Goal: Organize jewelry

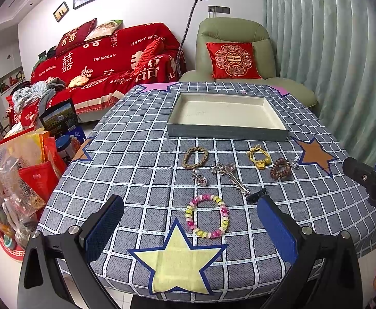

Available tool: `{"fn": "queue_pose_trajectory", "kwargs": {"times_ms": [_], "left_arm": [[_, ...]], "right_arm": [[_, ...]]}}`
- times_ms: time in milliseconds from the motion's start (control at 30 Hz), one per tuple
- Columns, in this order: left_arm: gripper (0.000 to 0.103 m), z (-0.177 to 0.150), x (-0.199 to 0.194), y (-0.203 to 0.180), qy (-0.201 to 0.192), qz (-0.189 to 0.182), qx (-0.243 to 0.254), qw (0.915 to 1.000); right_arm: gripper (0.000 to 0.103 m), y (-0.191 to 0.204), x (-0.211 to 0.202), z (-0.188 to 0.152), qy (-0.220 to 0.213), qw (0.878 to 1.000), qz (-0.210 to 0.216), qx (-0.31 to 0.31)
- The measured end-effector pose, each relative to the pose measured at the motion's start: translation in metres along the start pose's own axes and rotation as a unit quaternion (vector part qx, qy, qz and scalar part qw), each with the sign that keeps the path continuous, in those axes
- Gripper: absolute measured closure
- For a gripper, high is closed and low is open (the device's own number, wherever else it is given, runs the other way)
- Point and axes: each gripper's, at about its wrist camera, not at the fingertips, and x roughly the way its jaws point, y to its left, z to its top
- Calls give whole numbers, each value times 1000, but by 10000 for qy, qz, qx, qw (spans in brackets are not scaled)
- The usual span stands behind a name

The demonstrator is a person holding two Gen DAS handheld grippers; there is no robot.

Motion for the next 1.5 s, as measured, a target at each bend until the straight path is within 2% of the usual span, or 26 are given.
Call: {"fn": "queue_pose_trajectory", "kwargs": {"times_ms": [1500], "left_arm": [[0, -2, -1, 3, 22, 18, -10, 10000]], "right_arm": [[0, 4, 2, 0, 1, 10000, 32, -25]]}}
